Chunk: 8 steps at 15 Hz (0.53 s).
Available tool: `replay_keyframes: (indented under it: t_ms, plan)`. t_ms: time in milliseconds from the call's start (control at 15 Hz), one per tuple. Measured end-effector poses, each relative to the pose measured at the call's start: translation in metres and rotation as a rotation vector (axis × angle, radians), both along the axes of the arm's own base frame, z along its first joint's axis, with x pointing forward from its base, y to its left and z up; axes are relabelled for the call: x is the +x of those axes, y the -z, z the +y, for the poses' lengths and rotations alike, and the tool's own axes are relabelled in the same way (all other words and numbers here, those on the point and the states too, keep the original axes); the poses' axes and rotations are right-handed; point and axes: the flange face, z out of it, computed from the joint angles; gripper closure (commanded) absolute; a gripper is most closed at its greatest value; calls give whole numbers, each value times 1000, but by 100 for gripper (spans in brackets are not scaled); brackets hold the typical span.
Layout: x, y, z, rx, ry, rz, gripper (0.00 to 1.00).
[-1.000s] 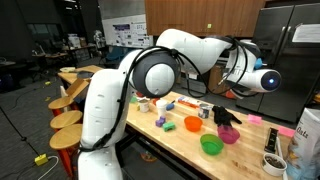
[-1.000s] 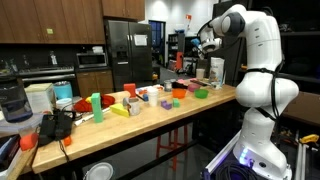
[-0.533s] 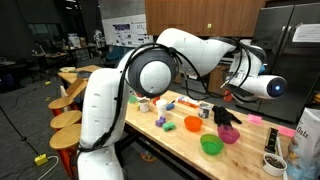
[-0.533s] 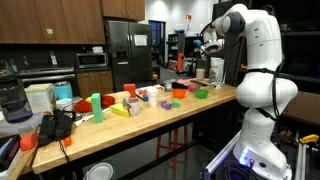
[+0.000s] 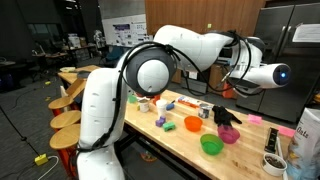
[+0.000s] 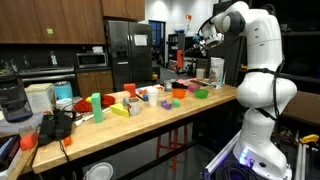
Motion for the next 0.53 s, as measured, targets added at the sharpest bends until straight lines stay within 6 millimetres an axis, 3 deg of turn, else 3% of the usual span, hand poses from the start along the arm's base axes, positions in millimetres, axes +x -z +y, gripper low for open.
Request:
replay_keyframes:
  t_ms: [533]
  plan:
    - [3, -45, -16, -161, 120, -66, 87]
